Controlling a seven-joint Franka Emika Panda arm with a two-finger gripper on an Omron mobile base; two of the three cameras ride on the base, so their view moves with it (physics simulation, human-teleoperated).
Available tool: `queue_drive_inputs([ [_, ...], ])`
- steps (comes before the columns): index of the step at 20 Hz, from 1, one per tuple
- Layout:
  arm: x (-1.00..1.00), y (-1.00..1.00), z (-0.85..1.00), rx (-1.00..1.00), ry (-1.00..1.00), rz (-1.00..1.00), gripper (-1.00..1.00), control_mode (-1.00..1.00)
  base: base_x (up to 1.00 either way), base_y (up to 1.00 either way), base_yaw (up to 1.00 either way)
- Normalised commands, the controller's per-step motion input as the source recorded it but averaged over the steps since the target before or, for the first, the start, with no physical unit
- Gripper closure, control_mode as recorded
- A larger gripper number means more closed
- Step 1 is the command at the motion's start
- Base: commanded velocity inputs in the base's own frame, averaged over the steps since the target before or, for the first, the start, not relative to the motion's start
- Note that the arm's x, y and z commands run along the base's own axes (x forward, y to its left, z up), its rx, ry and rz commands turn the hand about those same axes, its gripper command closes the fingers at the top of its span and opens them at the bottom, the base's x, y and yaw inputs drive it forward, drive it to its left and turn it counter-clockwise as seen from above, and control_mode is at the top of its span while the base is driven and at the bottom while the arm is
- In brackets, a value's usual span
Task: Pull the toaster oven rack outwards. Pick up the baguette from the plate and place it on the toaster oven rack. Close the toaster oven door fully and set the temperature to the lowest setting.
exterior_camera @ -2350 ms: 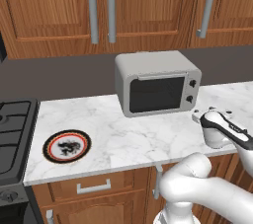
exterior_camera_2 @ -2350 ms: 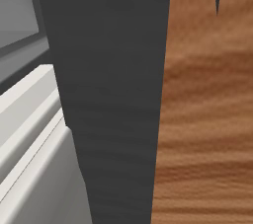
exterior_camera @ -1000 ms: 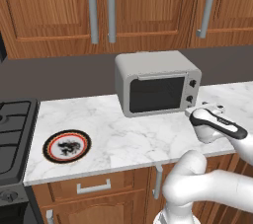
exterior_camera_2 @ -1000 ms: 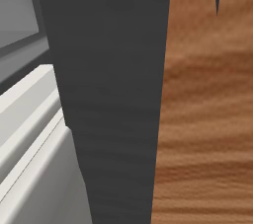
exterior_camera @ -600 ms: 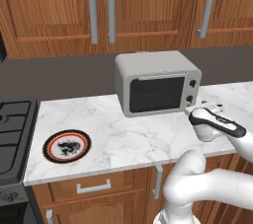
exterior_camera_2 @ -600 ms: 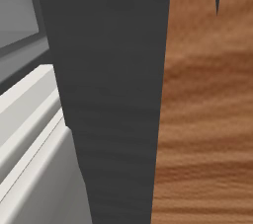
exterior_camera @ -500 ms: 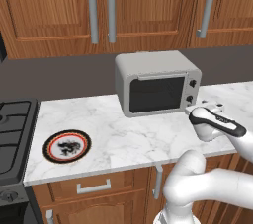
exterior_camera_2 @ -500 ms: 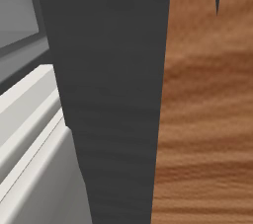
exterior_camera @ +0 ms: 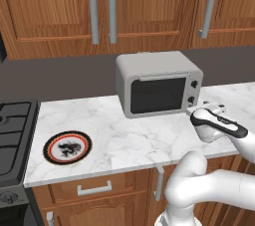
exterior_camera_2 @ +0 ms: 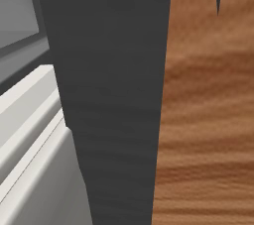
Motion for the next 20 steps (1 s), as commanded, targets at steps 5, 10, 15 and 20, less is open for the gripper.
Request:
queue_drive_inputs([
  [5,0.07,0.00,-0.04,-0.01,0.00,0.00,-1.00,-1.00,0.00,0.00,0.00],
  [10,0.10,0.00,-0.03,0.00,0.00,0.00,-1.00,-1.00,0.00,0.00,0.00],
  [15,0.10,0.00,0.00,0.00,0.00,0.00,-1.00,-1.00,0.00,0.00,0.00],
  [20,0.13,0.01,0.00,-0.01,0.00,-0.01,-1.00,-1.00,0.00,0.00,0.00],
])
